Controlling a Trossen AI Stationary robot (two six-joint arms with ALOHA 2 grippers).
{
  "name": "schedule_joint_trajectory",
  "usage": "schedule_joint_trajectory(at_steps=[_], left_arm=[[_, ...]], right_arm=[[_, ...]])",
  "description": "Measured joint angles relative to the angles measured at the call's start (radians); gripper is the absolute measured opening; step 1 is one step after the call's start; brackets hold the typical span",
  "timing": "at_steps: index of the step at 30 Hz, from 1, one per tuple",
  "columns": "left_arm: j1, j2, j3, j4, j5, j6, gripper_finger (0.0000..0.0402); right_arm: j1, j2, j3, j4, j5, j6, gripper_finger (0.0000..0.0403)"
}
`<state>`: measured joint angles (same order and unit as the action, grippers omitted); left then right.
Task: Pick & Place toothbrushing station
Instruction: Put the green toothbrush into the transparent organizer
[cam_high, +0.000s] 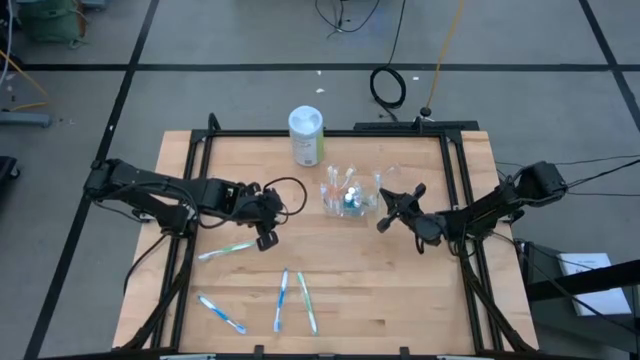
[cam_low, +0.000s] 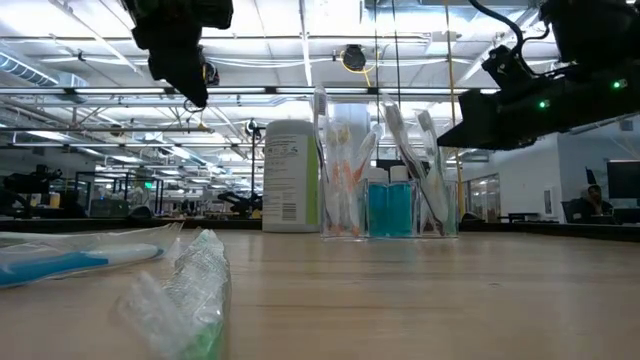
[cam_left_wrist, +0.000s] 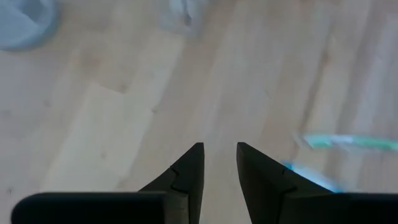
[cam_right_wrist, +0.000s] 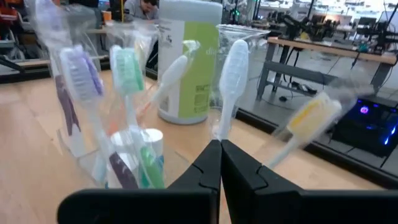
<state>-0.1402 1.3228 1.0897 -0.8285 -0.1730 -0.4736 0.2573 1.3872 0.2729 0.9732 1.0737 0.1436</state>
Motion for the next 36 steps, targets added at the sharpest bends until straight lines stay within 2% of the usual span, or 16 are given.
schedule_joint_trajectory(at_steps=[6,10,14,19,24,28,31,36], left_arm=[[-0.025,0.001,0.000,-0.095,0.028,-0.008,0.0097],[-0.039,0.011,0.000,-0.169,0.018,-0.053,0.0097],[-0.051,0.065,-0.002,-0.256,0.021,-0.105,0.0103],[-0.066,0.145,-0.001,-0.340,0.083,-0.079,0.0139],[-0.114,0.221,-0.001,-0.470,0.102,0.089,0.0179],[-0.137,0.293,-0.002,-0.591,0.177,0.042,0.0199],[-0.142,0.327,-0.030,-0.589,0.252,-0.027,0.0211],[-0.146,0.332,-0.142,-0.477,0.318,-0.053,0.0216]], right_arm=[[0.006,-0.001,0.000,-0.035,-0.003,0.024,0.0007],[0.006,-0.002,0.000,-0.035,-0.007,0.024,0.0037],[0.006,-0.002,0.000,-0.028,-0.060,0.053,0.0076],[0.006,-0.002,0.000,-0.029,-0.057,0.053,0.0121],[0.006,-0.002,0.001,-0.044,-0.058,0.053,0.0149],[0.006,-0.002,0.001,-0.044,-0.059,0.053,0.0159],[0.006,-0.002,0.001,-0.044,-0.089,0.054,0.0160],[0.006,-0.002,0.001,-0.043,-0.194,0.054,0.0156]])
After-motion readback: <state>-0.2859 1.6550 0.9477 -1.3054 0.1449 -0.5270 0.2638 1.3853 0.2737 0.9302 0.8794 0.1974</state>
